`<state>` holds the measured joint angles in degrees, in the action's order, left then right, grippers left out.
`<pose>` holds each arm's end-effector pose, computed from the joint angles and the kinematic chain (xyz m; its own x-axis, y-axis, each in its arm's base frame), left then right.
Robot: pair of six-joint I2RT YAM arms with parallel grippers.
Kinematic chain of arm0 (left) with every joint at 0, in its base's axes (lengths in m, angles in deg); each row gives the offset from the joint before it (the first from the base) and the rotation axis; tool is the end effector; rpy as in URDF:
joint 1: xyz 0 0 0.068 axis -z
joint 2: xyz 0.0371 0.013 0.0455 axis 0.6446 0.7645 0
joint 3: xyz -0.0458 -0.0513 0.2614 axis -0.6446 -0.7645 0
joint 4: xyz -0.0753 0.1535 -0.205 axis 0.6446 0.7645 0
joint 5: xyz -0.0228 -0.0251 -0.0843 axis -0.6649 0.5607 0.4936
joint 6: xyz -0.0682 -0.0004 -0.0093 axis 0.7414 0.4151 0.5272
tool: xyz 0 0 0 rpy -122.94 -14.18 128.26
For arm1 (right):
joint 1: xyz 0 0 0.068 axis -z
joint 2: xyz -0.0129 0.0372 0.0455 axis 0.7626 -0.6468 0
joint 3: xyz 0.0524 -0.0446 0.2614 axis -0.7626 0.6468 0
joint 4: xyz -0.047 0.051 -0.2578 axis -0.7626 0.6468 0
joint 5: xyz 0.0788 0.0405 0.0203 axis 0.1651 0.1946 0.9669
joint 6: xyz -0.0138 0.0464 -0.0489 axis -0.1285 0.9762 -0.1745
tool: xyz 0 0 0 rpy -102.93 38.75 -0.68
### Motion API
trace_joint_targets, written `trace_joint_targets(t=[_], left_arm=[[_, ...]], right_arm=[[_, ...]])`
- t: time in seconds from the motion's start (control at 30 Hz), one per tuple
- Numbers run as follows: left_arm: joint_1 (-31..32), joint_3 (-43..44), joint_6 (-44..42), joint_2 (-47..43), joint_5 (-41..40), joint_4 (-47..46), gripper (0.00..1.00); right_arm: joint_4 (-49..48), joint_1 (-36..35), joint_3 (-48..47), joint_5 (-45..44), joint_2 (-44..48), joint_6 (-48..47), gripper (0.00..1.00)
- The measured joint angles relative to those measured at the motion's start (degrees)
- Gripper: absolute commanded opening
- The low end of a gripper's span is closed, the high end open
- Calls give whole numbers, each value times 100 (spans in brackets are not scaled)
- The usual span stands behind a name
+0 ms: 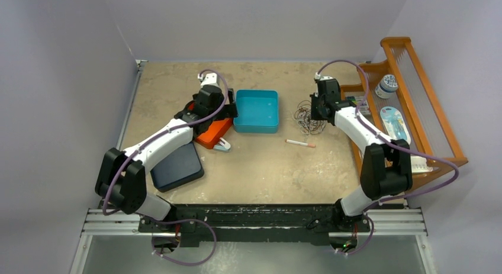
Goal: Untangle the cables
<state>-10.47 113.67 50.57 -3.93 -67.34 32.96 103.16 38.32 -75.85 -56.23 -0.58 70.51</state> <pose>0.3190 -0.1655 0.2572 -0.5803 -0.2564 -0.7730 -0.0085 0.9510 -0.3090 0.3633 0.0638 0.2302 -0.6684 0.0244 -0.7434 0.0288 0.9996 0.0069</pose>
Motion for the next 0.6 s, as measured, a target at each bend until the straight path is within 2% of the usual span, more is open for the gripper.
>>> trace_joint_targets(t=[0.13,0.3,0.47,0.6], left_arm=[[-2,-378,-15,-411,-122,-267,100],[-2,-664,-98,-933,-120,-970,100],[-2,-636,-116,-769,2,-1735,100],[2,-638,-70,-448,557,-2592,97]], right_arm=[[-22,0,0,192,225,-35,0],[-234,-15,17,640,999,-39,0],[-610,-24,28,911,1589,31,0],[-774,-24,31,1045,1753,111,0]])
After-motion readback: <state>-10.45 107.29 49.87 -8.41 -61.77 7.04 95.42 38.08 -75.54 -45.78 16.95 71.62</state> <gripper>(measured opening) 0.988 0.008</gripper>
